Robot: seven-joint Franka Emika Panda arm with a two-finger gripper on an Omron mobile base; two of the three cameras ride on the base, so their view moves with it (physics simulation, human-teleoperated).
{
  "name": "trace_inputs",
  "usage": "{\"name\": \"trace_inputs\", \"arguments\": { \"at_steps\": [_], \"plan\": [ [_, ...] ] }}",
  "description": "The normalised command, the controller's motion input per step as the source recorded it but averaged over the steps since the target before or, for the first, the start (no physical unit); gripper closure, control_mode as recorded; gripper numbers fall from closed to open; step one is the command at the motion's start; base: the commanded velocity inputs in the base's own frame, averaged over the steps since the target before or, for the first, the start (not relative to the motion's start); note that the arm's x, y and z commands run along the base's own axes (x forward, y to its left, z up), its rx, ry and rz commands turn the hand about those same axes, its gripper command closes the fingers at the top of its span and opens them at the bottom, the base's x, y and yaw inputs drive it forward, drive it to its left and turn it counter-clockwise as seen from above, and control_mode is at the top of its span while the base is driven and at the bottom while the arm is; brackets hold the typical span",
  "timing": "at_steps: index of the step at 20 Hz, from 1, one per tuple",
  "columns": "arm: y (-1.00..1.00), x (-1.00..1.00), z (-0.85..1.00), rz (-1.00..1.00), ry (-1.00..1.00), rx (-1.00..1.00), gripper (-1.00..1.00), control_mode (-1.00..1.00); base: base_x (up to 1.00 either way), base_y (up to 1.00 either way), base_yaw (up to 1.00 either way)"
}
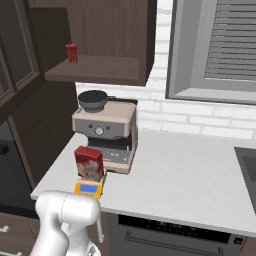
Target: Pick the cereal and place it on the digital scale for weighing, and close the cabinet.
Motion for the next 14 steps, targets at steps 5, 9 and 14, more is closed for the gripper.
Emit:
{"name": "trace_inputs", "arguments": {
  "at_steps": [5, 9, 14],
  "plan": [
    [-0.09, 0.37, -0.07, -0.27, -0.03, 0.03, -1.0, -1.0, 0.0, 0.0, 0.0],
    [-0.41, 0.57, 0.0, -0.11, 0.04, 0.0, -1.0, -1.0, 0.0, 0.0, 0.0],
    [-0.32, 0.64, 0.0, -0.02, 0.03, -0.01, -1.0, -1.0, 0.0, 0.0, 0.0]
  ]
}}
